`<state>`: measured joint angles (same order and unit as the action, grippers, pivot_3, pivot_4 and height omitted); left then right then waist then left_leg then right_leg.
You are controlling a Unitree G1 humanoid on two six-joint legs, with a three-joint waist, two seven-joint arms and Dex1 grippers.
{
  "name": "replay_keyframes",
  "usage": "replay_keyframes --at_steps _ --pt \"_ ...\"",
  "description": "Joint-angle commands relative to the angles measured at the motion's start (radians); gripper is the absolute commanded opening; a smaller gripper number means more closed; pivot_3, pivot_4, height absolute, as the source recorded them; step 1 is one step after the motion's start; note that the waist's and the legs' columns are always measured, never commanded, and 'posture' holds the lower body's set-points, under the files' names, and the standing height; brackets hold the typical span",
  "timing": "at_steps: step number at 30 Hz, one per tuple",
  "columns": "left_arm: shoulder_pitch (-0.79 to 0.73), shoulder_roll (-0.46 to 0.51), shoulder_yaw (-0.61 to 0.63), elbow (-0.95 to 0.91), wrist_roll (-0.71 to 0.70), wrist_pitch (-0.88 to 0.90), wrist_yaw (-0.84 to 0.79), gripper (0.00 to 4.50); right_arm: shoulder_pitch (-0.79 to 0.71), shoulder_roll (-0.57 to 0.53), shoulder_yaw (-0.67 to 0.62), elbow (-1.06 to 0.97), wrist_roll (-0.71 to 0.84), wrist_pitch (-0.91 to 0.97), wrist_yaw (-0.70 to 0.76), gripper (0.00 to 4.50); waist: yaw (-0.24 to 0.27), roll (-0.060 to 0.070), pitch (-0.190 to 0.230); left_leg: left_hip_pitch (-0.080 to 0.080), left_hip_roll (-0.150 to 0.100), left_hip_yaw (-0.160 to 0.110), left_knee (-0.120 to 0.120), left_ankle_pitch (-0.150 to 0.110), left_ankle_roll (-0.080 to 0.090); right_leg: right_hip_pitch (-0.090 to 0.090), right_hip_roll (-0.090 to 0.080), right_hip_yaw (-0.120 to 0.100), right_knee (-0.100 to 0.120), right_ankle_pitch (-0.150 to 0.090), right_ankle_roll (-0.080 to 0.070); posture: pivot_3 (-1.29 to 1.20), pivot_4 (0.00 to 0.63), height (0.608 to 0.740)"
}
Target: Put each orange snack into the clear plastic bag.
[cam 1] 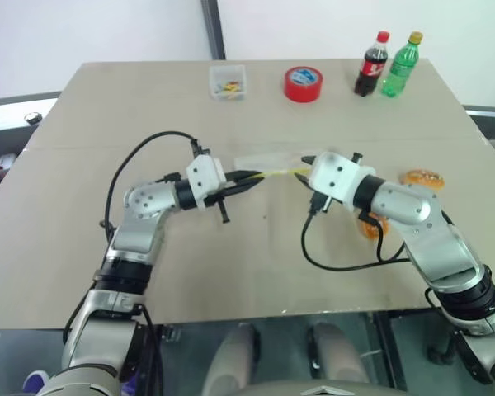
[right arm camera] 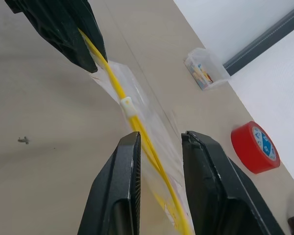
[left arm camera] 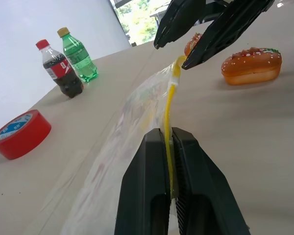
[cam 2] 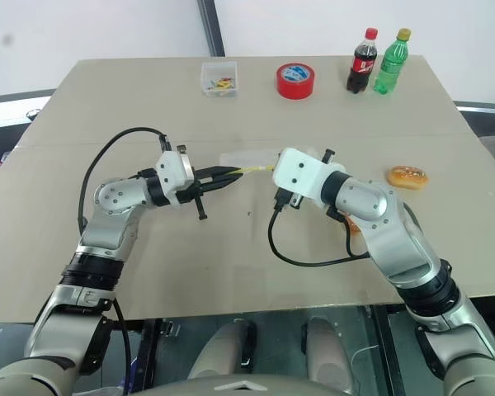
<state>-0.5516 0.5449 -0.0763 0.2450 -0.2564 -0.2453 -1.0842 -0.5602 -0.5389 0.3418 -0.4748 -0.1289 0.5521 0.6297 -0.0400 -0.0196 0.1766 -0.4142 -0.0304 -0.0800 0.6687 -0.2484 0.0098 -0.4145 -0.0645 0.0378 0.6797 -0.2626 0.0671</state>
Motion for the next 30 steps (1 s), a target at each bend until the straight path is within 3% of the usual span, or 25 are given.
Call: replay_keyframes --at_steps 1,30 --pt "0.001 0.014 0.014 -0.049 0.005 -0.018 -0.001 0.00 -0.029 0.001 -0.021 -0.022 -0.015 -0.023 0.001 1.33 0.000 0.000 0.000 0.000 0.000 0.000 0.000 0.000 0.000 0.000 0.000 0.000 0.000 0.000 0.000 0.00 0.150 0.740" --pt "0.007 0.012 0.018 -0.066 0.004 -0.002 0.003 0.00 -0.028 -0.001 -0.022 -0.034 -0.024 -0.025 0.061 1.33 0.000 0.000 0.000 0.000 0.000 0.000 0.000 0.000 0.000 0.000 0.000 0.000 0.000 0.000 0.000 0.00 0.150 0.740"
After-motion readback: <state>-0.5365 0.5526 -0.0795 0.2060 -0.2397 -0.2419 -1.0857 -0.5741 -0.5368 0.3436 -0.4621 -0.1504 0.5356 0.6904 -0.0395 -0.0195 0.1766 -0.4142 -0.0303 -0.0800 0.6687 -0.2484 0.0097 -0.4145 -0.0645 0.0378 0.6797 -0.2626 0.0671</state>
